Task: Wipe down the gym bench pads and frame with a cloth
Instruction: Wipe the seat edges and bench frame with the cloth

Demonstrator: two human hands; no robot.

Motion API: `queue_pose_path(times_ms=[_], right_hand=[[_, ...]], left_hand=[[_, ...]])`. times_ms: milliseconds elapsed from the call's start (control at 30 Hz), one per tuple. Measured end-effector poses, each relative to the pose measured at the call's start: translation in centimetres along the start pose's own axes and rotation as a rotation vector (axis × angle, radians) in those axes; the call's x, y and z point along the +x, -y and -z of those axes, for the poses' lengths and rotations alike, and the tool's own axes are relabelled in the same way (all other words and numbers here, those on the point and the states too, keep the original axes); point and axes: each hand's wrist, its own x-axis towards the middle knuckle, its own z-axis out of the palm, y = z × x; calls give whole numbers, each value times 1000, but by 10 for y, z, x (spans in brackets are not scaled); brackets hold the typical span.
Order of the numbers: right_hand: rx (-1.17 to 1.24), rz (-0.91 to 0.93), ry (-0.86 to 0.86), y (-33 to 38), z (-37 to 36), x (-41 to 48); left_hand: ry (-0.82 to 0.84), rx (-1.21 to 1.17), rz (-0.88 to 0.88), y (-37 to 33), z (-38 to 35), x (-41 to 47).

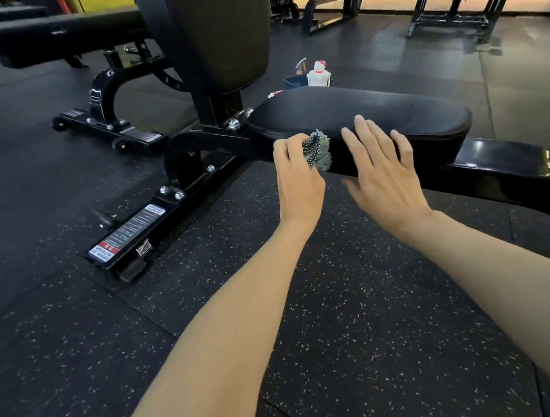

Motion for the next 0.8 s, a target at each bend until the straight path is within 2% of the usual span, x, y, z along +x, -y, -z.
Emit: queue_pose_path(times_ms=[133, 200, 367, 433, 533, 633, 800], right_hand=[[14, 30, 56, 9, -1, 3], [20, 28, 75, 10, 0, 5], [1, 41, 103, 9, 2, 6], [-2, 38, 108, 8, 3, 6], [2, 41, 125, 7, 5, 7], [7, 53, 153, 6, 7, 6], [26, 66, 171, 3, 10, 7]], left_hand=[[-2, 9, 17, 12, 4, 2], [-61, -7, 104, 14, 5, 2], [-423, -207, 702, 15, 7, 6], [-485, -199, 857, 23, 13, 13], [-325, -101, 845, 30, 27, 25], [-215, -101, 804, 24, 30, 40], [-225, 5, 672, 3, 18, 25]])
